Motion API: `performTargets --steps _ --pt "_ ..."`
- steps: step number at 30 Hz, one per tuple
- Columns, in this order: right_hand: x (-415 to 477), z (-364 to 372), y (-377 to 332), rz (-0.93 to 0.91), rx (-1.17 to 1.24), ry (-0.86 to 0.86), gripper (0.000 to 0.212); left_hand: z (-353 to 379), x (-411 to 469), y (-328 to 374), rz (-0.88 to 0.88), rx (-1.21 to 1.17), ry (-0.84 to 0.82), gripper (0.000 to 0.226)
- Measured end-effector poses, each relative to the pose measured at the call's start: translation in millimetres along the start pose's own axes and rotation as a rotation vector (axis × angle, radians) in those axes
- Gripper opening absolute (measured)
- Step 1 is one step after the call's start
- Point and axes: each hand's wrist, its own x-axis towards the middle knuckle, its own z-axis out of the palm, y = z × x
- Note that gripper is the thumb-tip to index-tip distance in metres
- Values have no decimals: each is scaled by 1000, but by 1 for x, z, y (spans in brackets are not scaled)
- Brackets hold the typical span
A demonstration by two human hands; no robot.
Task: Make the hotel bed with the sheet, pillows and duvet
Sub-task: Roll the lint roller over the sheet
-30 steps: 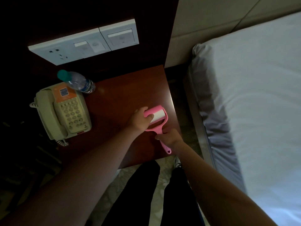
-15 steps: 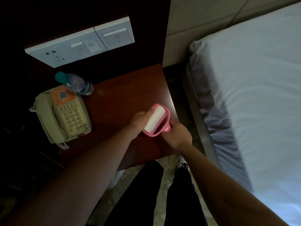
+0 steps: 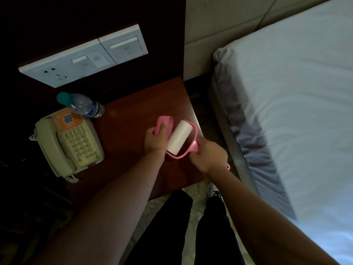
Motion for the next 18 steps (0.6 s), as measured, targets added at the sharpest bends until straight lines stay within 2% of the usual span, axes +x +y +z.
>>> performTargets --steps 2,6,13,18 --pt "-4 2 2 44 76 7 12 -6 8 2 67 43 23 50" --pt "-7 4 1 133 186 21 9 -7 17 1 213 101 -54 53" --pt "-2 3 13 412 338 92 10 9 12 -12 245 234 -101 61" --pt "0 -1 24 462 438 112 11 14 4 -17 360 508 -103 67"
